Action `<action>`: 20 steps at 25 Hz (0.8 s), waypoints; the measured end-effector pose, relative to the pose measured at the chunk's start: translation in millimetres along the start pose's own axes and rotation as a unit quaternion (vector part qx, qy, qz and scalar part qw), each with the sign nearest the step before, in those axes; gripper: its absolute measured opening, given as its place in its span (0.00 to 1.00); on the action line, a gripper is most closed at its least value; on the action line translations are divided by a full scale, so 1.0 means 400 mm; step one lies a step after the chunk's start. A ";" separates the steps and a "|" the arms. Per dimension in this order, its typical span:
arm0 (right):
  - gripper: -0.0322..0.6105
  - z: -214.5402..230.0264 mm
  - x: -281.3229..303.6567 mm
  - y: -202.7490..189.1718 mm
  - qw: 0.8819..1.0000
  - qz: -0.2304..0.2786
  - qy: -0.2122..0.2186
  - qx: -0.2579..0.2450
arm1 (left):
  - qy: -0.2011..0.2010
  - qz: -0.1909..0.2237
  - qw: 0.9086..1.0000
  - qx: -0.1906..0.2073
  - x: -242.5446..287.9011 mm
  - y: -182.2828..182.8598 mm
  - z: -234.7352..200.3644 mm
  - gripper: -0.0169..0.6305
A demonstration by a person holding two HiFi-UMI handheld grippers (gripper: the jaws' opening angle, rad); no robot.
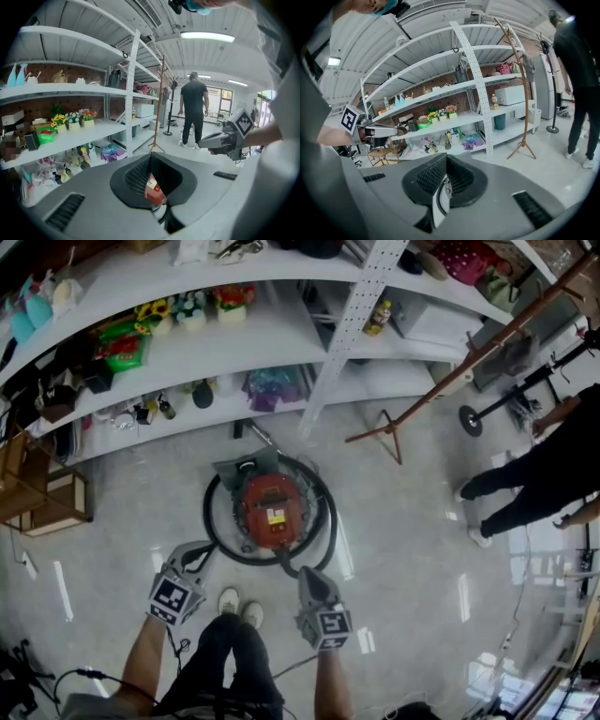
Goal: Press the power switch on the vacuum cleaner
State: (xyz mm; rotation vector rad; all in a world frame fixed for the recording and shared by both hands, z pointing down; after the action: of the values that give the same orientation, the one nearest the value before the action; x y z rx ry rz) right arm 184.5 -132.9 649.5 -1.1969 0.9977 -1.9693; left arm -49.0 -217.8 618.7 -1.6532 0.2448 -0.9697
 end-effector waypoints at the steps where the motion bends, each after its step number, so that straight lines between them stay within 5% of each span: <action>1: 0.07 0.007 0.008 -0.010 1.000 -0.001 -0.001 -0.002 | -0.001 -0.001 1.000 0.004 0.011 -0.014 -0.002 0.01; 20: 0.07 0.110 0.165 -0.191 1.000 -0.019 0.008 0.009 | -0.022 -0.024 0.999 0.007 0.149 -0.200 -0.009 0.01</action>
State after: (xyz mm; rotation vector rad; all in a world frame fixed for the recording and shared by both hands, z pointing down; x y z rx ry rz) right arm 189.1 -158.5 756.7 -1.2004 0.9712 -2.0151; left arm -39.2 -230.5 717.4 -1.6723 0.1695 -0.9681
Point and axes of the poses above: the fingertips, and each gripper's own axes: x forward along the fingers, z to its right, y out of its top, the point moved 5 cm from there along -x, backward along the fingers, and after that the axes turned 6 degrees about y, right-handed, at the moved point
